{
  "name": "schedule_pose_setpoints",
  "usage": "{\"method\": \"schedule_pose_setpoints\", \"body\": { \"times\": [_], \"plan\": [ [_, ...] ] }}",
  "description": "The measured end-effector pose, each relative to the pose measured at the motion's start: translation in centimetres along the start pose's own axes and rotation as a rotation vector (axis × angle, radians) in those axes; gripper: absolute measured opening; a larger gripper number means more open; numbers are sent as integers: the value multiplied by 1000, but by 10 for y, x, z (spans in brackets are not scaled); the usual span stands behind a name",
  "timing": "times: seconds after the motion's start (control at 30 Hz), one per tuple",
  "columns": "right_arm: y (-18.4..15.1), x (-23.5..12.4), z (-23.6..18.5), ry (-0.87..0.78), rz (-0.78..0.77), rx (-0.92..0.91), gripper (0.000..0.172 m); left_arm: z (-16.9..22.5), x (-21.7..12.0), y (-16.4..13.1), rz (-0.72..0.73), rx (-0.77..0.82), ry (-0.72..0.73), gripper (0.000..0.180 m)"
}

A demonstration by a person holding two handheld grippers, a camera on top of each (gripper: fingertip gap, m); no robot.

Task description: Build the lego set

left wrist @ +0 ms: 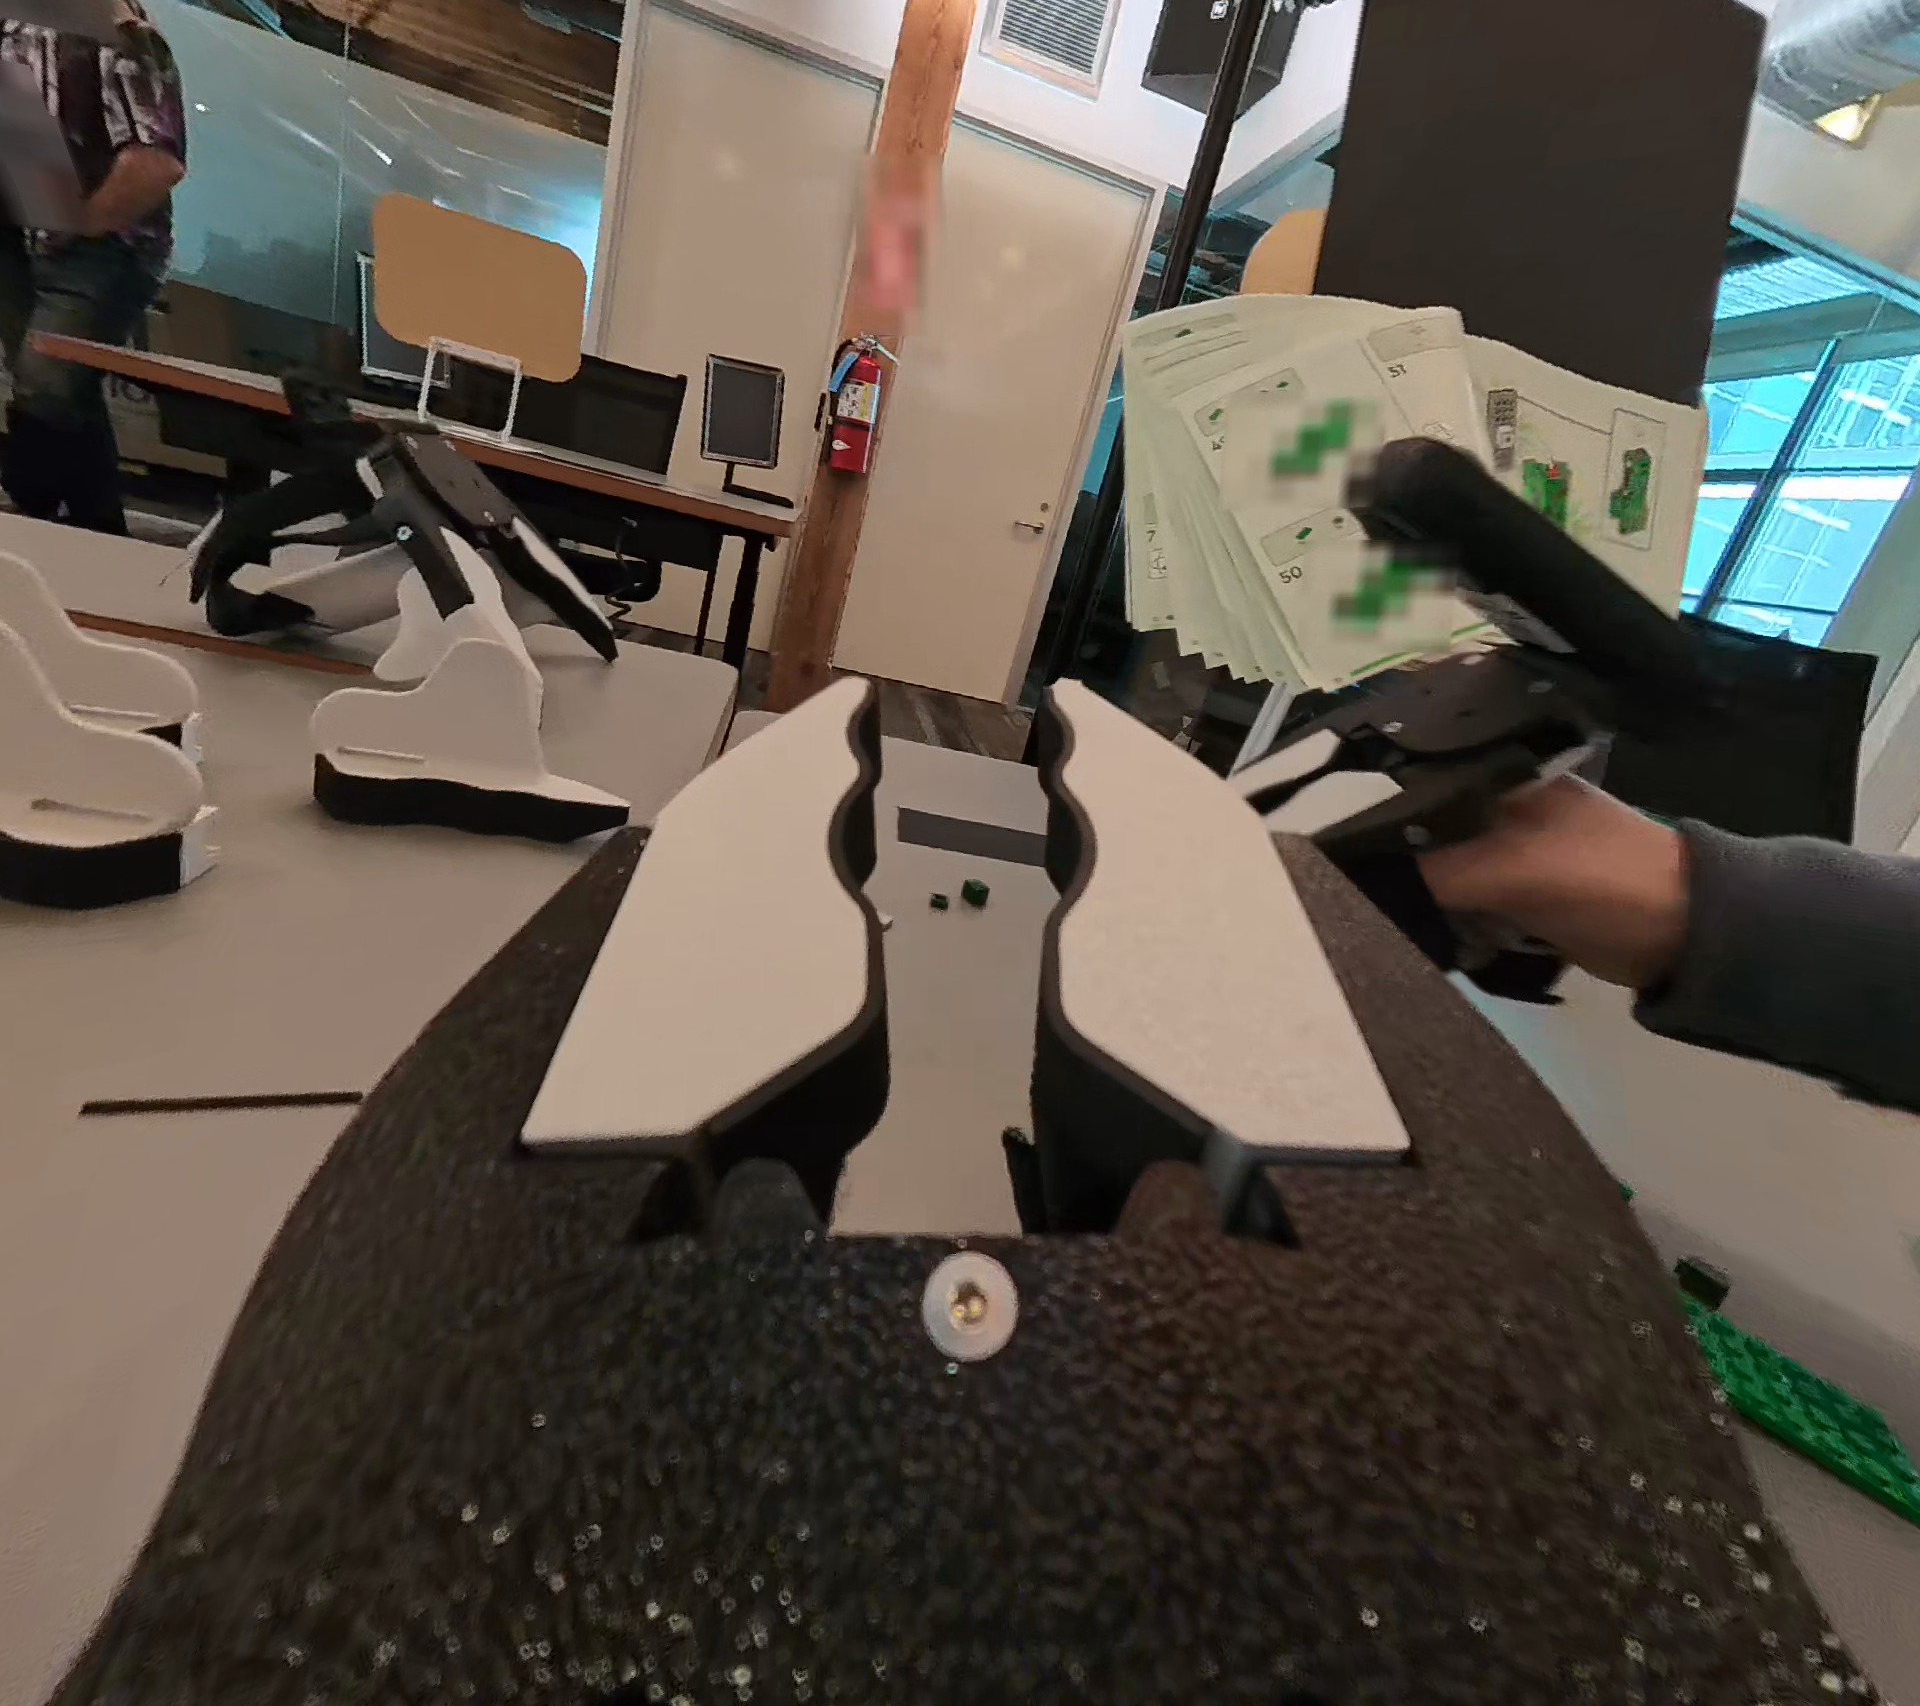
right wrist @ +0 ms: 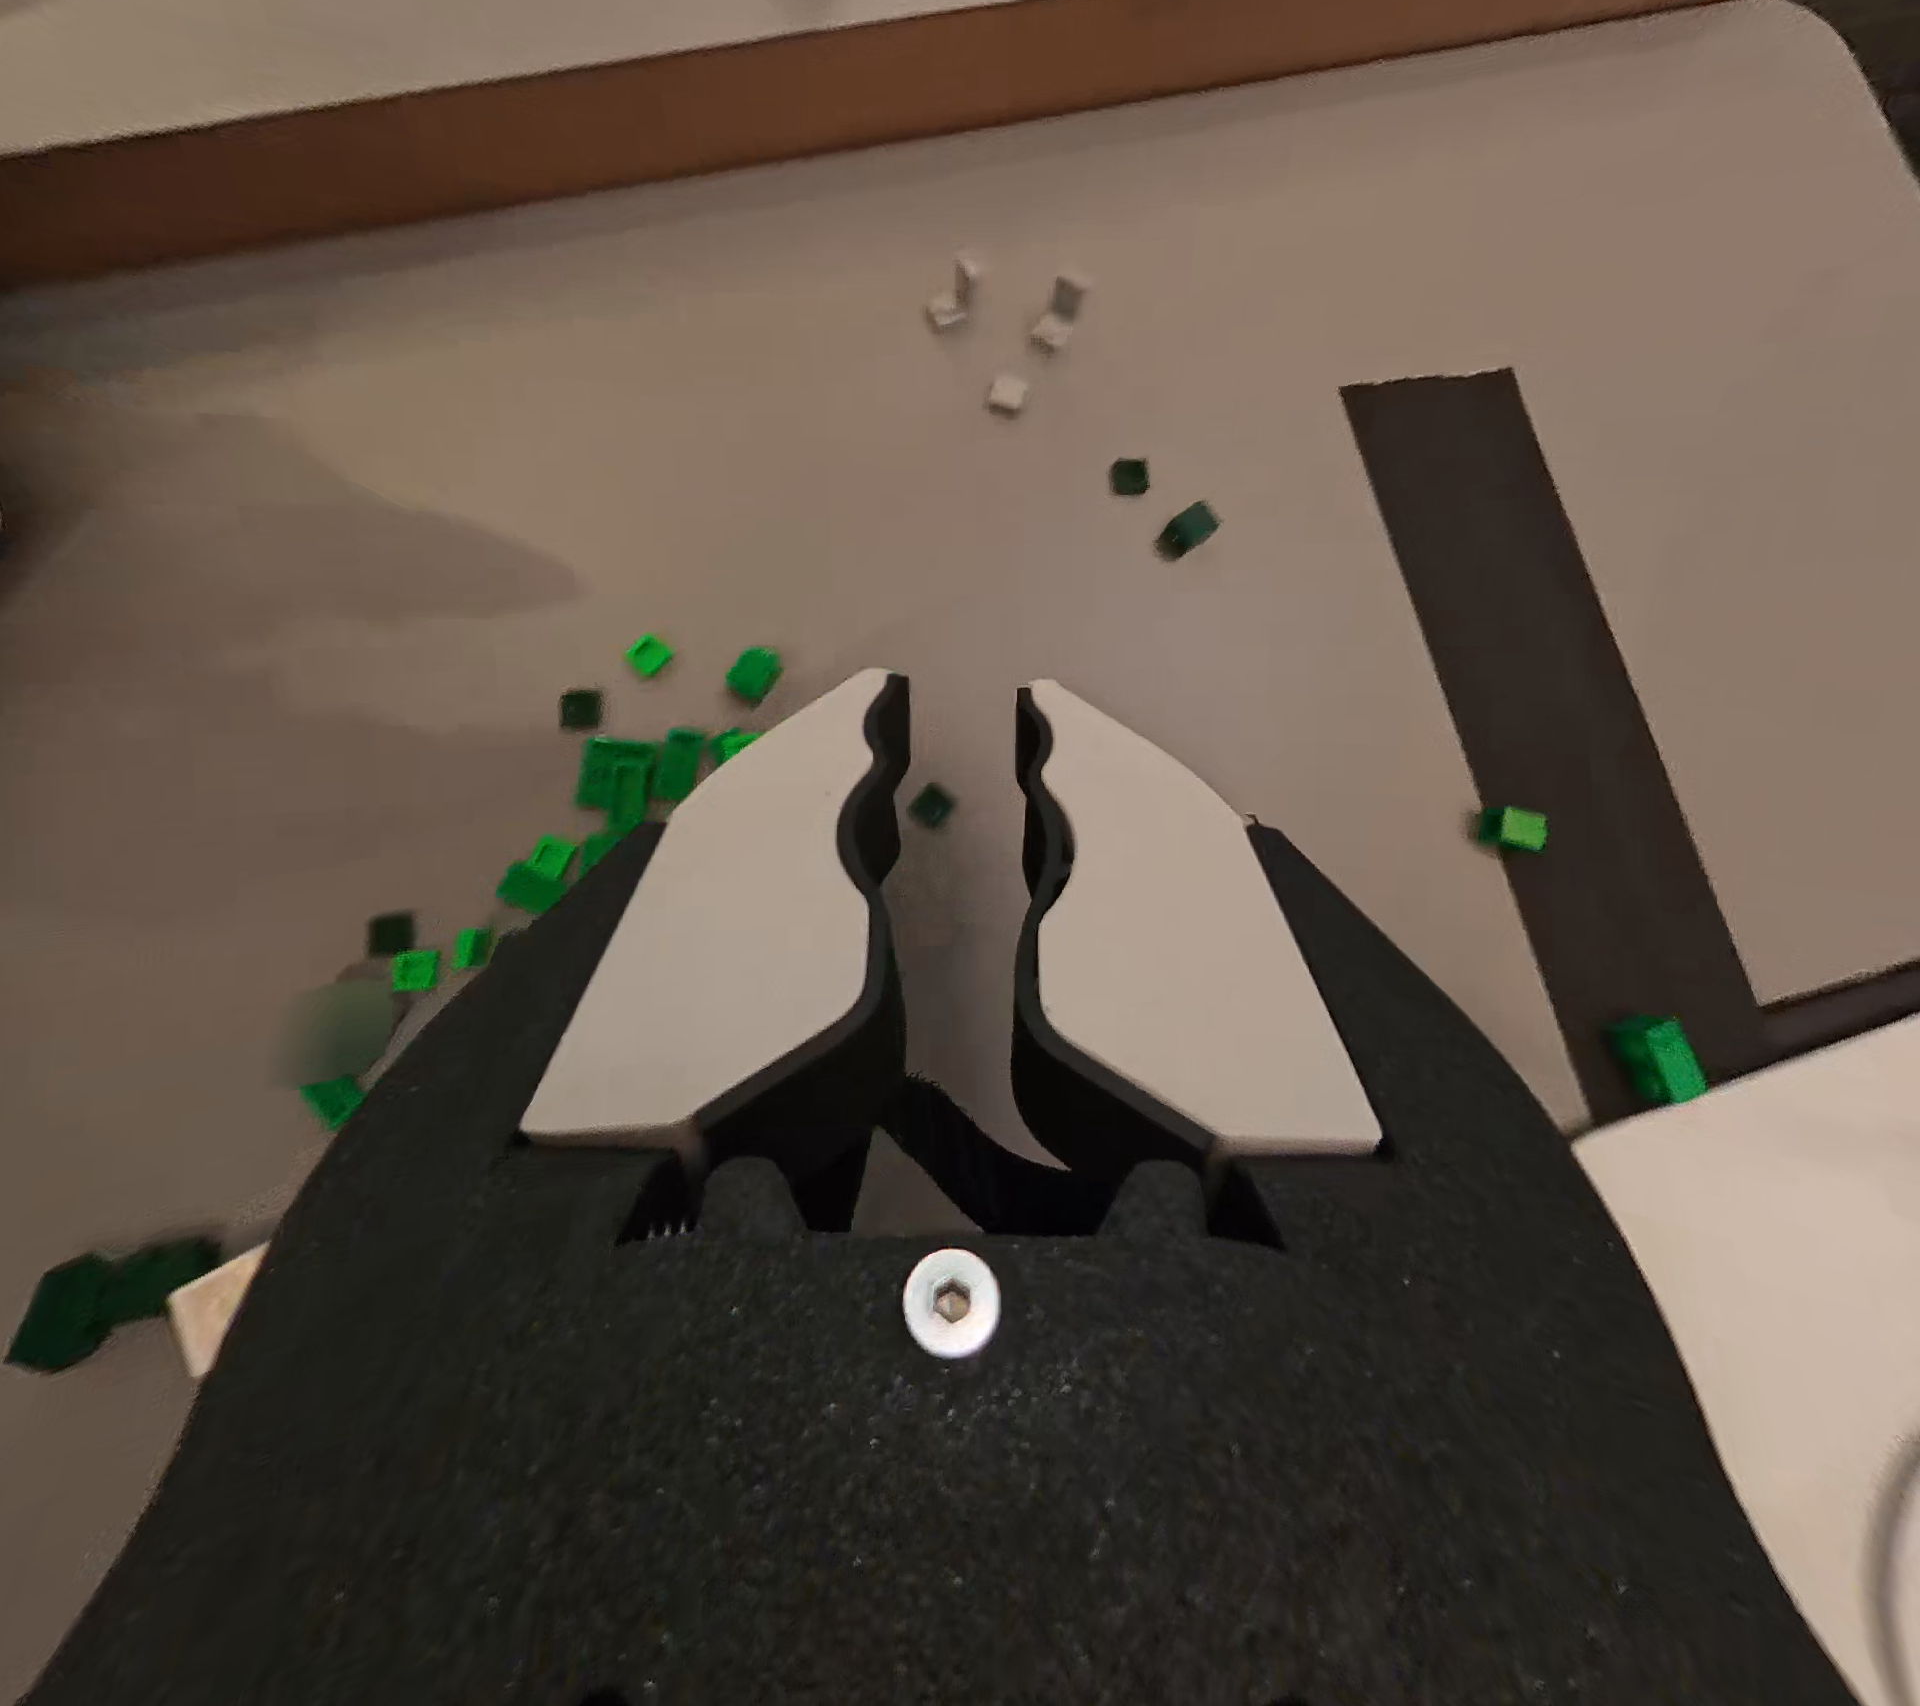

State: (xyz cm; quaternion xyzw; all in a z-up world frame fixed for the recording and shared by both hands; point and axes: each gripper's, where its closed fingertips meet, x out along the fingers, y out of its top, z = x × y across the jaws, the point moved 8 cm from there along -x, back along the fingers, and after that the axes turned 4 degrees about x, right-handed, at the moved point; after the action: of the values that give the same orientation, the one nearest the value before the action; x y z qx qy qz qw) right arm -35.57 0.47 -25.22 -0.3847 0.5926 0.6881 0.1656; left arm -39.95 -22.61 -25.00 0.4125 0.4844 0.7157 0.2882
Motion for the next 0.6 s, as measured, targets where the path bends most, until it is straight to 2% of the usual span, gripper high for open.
{"method": "schedule_pose_setpoints", "body": {
  "times": [0.1,0.23,0.33,0.47,0.6],
  "plan": [
    [11,12,17,47,-12,-8,16,-2,2,-2,-6,-14,-1,26],
    [21,27,34,5,-105,-13,13,-1,5,-3,-20,1,-14,24],
    [26,30,26,166,-131,-19,13,0,5,-2,-21,15,-15,22],
    [15,14,-8,328,-180,-274,13,-2,5,-2,-16,-3,-11,22],
    [-16,-3,-31,378,-373,-526,14,-3,6,-3,-13,-27,-14,21]
  ]
}}
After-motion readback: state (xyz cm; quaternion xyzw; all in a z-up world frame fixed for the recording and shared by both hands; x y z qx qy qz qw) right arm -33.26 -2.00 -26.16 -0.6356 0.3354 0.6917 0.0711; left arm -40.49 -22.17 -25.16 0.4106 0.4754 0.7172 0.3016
